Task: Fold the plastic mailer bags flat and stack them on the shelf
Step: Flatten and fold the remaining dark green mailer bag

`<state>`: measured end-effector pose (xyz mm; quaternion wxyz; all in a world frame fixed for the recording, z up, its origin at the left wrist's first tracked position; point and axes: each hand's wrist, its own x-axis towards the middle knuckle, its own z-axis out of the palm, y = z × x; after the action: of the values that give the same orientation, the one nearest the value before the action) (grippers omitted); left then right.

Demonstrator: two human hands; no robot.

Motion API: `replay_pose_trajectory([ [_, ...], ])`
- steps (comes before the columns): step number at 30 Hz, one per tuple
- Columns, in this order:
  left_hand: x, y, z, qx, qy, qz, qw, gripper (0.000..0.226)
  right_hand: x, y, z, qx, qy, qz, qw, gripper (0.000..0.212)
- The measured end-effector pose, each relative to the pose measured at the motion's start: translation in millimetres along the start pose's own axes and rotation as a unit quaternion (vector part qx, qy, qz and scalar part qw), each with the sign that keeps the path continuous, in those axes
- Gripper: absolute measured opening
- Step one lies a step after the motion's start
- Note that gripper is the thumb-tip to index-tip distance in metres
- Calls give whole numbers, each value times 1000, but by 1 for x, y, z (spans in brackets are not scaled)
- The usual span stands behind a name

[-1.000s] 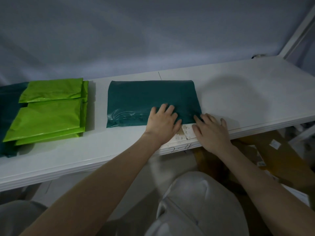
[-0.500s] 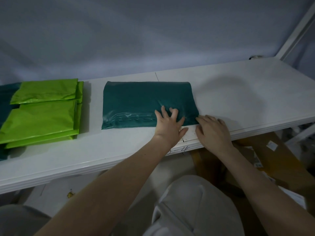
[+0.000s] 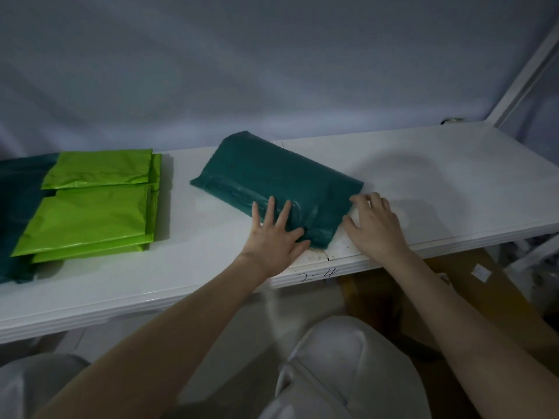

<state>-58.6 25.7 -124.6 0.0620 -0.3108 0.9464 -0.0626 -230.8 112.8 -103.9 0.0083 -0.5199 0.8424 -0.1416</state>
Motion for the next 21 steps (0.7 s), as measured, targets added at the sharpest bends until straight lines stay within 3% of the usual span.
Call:
replay_pose_trajectory([
  [5, -29, -40, 5, -38, -19, 30, 999, 46, 9, -20, -3, 35, -18, -3, 999, 53],
  [9, -49, -66, 9, -61, 27, 24, 997, 78, 14, -35, 2, 73, -46, 20, 996, 55],
  [13, -64, -86, 15, -113, 74, -8, 991, 82, 17, -47, 8, 135, -80, 48, 987, 59],
  [17, -64, -98, 19, -219, 86, -70, 969, 64, 21, -56, 19, 215, -97, 103, 966, 69],
  [21, -51, -101, 14, -401, 106, -179, 892, 32, 26, -62, 30, 231, -90, 147, 957, 78],
])
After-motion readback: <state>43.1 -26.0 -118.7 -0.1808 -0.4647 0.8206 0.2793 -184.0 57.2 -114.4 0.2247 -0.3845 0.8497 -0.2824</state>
